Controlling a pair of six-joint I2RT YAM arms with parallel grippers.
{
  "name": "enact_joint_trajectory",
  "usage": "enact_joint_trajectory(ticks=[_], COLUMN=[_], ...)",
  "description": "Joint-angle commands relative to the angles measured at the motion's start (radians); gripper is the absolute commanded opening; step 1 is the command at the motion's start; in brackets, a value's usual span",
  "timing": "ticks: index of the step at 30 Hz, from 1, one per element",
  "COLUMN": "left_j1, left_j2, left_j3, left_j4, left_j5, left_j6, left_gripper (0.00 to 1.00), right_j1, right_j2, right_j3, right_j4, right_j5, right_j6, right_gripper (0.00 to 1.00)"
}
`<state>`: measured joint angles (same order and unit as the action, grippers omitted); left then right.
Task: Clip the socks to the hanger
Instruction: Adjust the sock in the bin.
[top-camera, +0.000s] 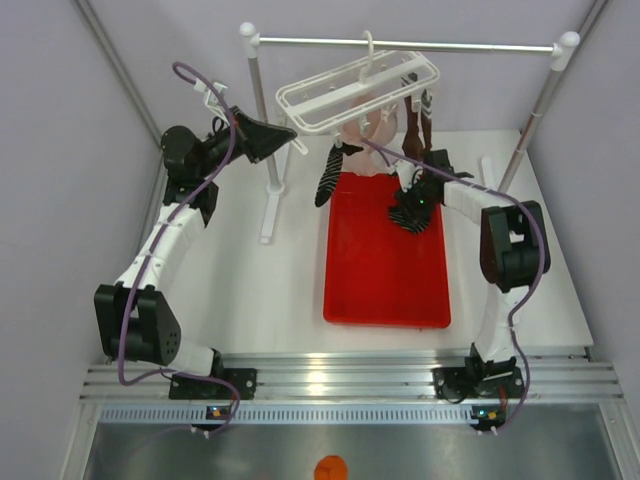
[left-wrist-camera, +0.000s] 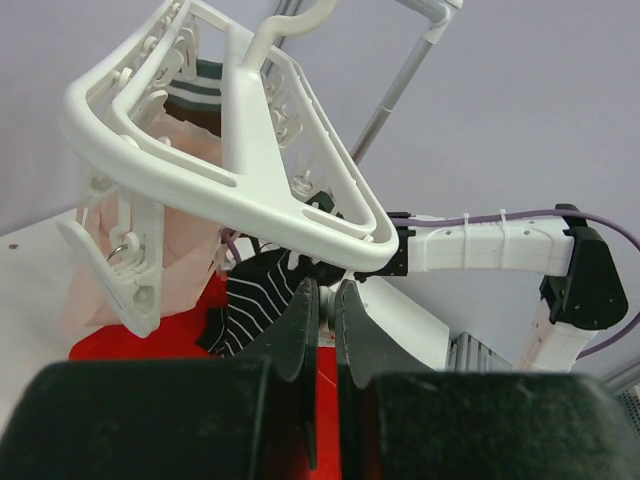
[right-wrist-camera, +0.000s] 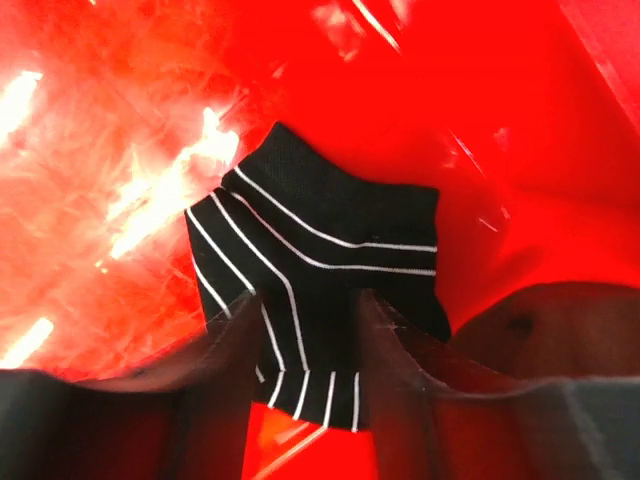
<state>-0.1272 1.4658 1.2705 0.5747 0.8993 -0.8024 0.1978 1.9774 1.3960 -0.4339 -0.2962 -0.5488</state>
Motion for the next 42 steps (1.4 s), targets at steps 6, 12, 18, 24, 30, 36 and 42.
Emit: enact_joint_trajectory(ticks=[6,12,18,24,30,36,42], left_j1=[-0.003,-0.005,-0.005,-0.005,-0.005,-0.005,-0.005], left_j2=[-0.005,-0.002,-0.001,-0.005,-0.009,-0.012,-0.010], left_j3=[0.035,0.035,0.032,0.029,0.024,0.016,0.010], left_j4=[0.011,0.007,0.011,0.013,0.011,0.011,0.013], left_j5=[-0.010,-0.011,-0.011,-0.011,-0.013,-0.013,-0.013], left_j6=[0.034,0.037,0.035,0.037,0.037,0.040,0.043], left_gripper=[0.00,0.00,0.00,0.00,0.00,0.00,0.00], right_j1=[0.035,0.054,0.124,0.137,0.140,0.149,0.160], right_j2=[-0.003,-0.159,-0.287,-0.339,-0.348,-0.318,-0.275], right_j3=[0.003,-0.097,-0.235,-0.253,-0.276,-0.318,-0.318], right_j4=[-0.049,-0.107,-0.270,-0.227,-0.103,-0.002,0.076], right_j5=[-0.037,-0.175,-0.262,-0.222,-0.175,-0.130,-0.127], right_j6=[-0.057,-0.152,-0.373,-0.263,-0.001,0.081,0.115], right_gripper=[0.02,0.00,0.00,0.38,0.37,0.46,0.48])
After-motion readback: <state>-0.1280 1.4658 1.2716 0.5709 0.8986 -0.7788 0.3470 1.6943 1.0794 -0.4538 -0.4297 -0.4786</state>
